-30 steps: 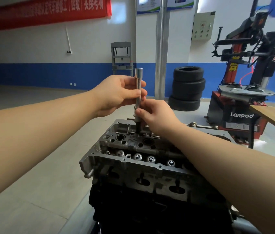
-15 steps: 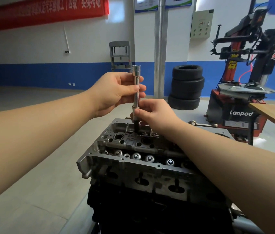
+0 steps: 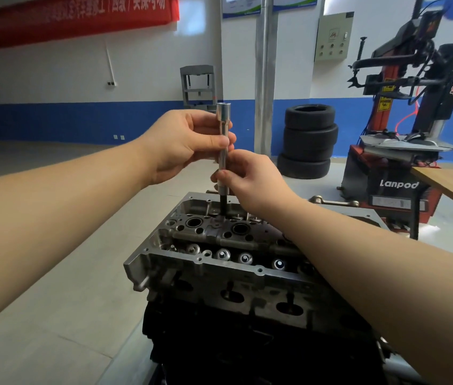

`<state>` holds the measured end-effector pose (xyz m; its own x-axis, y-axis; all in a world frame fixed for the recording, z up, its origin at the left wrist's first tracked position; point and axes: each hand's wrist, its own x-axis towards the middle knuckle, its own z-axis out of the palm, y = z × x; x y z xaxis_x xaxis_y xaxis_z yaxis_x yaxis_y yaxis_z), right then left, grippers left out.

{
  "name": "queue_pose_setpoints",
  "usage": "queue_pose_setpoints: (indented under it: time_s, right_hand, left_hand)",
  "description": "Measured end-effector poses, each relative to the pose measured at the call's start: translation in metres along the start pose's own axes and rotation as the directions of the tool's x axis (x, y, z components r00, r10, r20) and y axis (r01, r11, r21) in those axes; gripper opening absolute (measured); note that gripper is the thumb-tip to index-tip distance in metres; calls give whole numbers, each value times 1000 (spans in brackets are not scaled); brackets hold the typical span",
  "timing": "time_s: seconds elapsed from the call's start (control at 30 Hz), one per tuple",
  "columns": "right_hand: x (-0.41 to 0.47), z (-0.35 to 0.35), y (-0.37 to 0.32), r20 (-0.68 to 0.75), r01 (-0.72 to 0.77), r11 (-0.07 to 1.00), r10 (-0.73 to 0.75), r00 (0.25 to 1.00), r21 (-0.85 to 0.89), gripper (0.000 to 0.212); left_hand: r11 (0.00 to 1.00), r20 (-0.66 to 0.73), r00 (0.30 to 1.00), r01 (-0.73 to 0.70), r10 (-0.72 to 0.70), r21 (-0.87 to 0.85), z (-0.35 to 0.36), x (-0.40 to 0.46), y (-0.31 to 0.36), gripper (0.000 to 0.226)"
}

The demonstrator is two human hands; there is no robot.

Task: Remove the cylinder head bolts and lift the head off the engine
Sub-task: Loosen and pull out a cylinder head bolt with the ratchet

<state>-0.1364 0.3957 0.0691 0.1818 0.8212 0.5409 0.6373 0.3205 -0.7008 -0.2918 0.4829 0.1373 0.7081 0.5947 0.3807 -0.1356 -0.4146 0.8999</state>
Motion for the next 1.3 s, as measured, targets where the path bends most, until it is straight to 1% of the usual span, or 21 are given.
queue_pose_setpoints:
  time_s: [0.07, 0.13, 0.17, 0.23, 0.27, 0.33, 0.37, 0.43, 0.5, 0.57, 0.63, 0.7, 0.8, 0.87, 0.93, 0.97, 1.03, 1.1, 1.17, 1.23, 1.3]
  right_hand:
    - [-1, 3, -2, 5, -17, 1000, 16, 1000, 15, 19]
    - [-1, 3, -3, -33, -25, 999, 24, 999, -42, 23]
    - [-2, 2, -3, -55, -32, 996, 28, 998, -78, 25]
    - [-1, -1, 0, -79, -32, 992, 23, 997, -124, 23]
    - [0, -1, 0, -78, -21, 991, 11, 997, -132, 20]
    - [1, -1, 0, -52, -6, 998, 3, 999, -70, 18]
    - [1, -1, 0, -30, -12, 1000, 12, 999, -15, 22]
    - [2, -1, 0, 15, -39, 996, 38, 999, 79, 30]
    - [2, 0, 0, 36, -48, 994, 45, 998, 98, 32]
    - [2, 2, 0, 6, -24, 1000, 24, 1000, 14, 29]
    - [1, 3, 0, -41, -49, 992, 44, 998, -116, 30]
    - [2, 1, 0, -72, -86, 981, 74, 995, -173, 29]
    - [2, -4, -1, -47, -62, 985, 55, 997, -161, 19]
    - [1, -5, -1, 29, -40, 992, 44, 999, -122, 9]
    - [1, -5, -1, 89, -34, 997, 41, 995, -71, 9]
    - [1, -4, -1, 97, -36, 998, 41, 994, -52, 10]
    - [1, -2, -1, 66, -32, 998, 36, 997, -63, 11]
    - [1, 1, 0, 5, -61, 993, 62, 998, -101, 24]
    - [1, 1, 0, -33, -67, 987, 63, 997, -146, 32]
    - [1, -1, 1, -30, -26, 980, 20, 999, -199, 32]
    - [1, -4, 1, -5, -7, 979, 6, 1000, -205, 26]
  left_hand:
    - [991, -94, 995, -33, 45, 132, 2, 1, 0, 33]
    - [967, -172, 981, -40, 85, 251, 5, 3, -3, 35]
    - [961, -183, 979, -40, 93, 274, 7, 3, -4, 36]
    - [972, -147, 987, -33, 69, 234, 8, 3, -5, 31]
    - [986, -105, 994, -25, 43, 166, 8, 2, -5, 27]
    - [1000, -17, 1000, 6, -6, 1, 8, 1, -3, 25]
    - [999, 4, 1000, 16, -15, -41, 8, 0, -2, 27]
    - [999, -16, 1000, 13, -13, -32, 8, -1, 0, 27]
    - [1000, -59, 998, -4, 4, 1, 9, -2, 2, 32]
    - [998, -101, 994, -23, 29, 63, 9, -1, 4, 39]
    - [989, -148, 988, -27, 48, 143, 10, 1, 3, 37]
    - [986, -185, 982, -14, 45, 168, 11, 3, 1, 33]
    - [995, -148, 989, 16, -1, 95, 10, 3, -1, 20]
    - [999, -85, 996, 33, -35, -27, 8, 1, 0, 24]
    - [992, -37, 998, 42, -47, -119, 8, -2, 1, 30]
    - [993, -35, 999, 31, -35, -112, 8, -3, 2, 30]
    - [1000, -78, 997, -10, 9, -12, 10, -4, 4, 33]
    - [992, -128, 990, -42, 57, 120, 10, -3, 6, 33]
    - [980, -152, 985, -46, 77, 196, 12, -1, 6, 31]
    - [984, -126, 991, -27, 50, 177, 12, 0, 5, 27]
    - [998, -48, 999, 6, -3, 62, 11, -2, 4, 27]
